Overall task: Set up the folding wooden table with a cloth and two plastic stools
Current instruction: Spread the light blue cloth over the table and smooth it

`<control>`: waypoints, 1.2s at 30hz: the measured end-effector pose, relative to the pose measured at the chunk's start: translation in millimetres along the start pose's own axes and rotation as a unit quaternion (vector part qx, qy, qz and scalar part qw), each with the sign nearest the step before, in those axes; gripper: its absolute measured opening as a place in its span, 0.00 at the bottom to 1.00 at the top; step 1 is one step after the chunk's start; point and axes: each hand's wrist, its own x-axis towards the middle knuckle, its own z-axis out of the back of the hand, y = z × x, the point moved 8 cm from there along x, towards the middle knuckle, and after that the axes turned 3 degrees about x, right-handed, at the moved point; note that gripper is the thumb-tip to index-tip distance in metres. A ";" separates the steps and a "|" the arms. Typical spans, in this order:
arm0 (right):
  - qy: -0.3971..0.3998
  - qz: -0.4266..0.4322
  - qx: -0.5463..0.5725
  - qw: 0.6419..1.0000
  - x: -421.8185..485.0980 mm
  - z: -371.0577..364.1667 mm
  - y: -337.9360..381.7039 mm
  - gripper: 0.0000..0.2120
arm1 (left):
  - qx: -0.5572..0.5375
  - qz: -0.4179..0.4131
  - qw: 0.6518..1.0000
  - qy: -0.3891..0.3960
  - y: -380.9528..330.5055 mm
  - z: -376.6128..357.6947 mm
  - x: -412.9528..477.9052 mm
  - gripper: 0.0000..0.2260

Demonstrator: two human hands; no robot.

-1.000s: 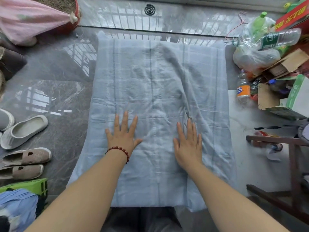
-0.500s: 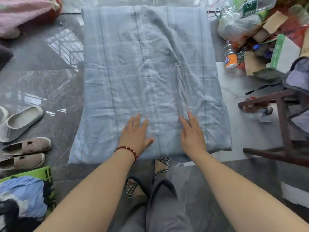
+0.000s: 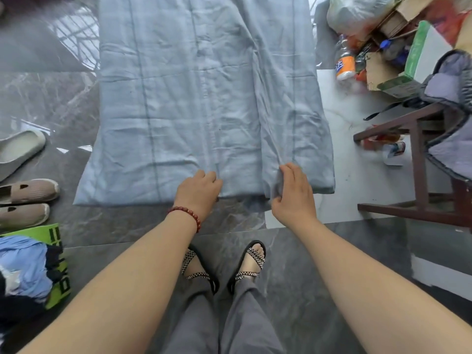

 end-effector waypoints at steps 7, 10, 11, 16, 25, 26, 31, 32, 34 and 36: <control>0.032 -0.023 -0.049 0.998 13.6 8.9 -25.6 0.11 | -0.033 0.066 0.997 -0.015 5.6 -4.3 -8.2 0.03; 0.060 -0.017 -0.049 0.997 13.0 13.3 -29.7 0.10 | -0.027 0.077 0.996 -0.030 3.9 2.7 -13.7 0.04; 0.055 -0.016 -0.046 0.997 11.7 17.8 -31.2 0.11 | -0.028 0.086 0.996 -0.022 4.6 1.6 -15.0 0.05; 0.012 -0.057 -0.033 0.998 11.4 54.3 -53.7 0.12 | -0.039 0.128 0.990 -0.039 13.6 11.3 -19.8 0.09; 0.025 -0.044 0.027 0.998 17.6 52.9 -46.7 0.14 | -0.076 0.154 0.985 0.035 -0.6 2.3 -15.0 0.19; 0.033 -0.024 0.029 0.999 17.4 47.1 -37.9 0.14 | -0.081 0.149 0.985 0.039 -4.1 3.0 -13.2 0.18; 0.034 0.031 0.017 0.999 19.6 30.8 -10.5 0.14 | -0.067 0.135 0.987 0.049 -9.0 2.7 -3.0 0.16; 0.033 0.037 0.016 0.999 20.2 30.1 -7.7 0.14 | -0.071 0.139 0.987 0.040 -7.9 3.6 -1.2 0.17; 0.033 0.049 0.014 0.998 22.2 29.5 -2.2 0.14 | -0.088 0.143 0.986 0.024 -6.4 4.4 1.9 0.21; 0.033 0.061 0.012 0.998 25.1 29.6 2.9 0.15 | -0.101 0.141 0.984 0.023 -5.3 2.8 5.7 0.27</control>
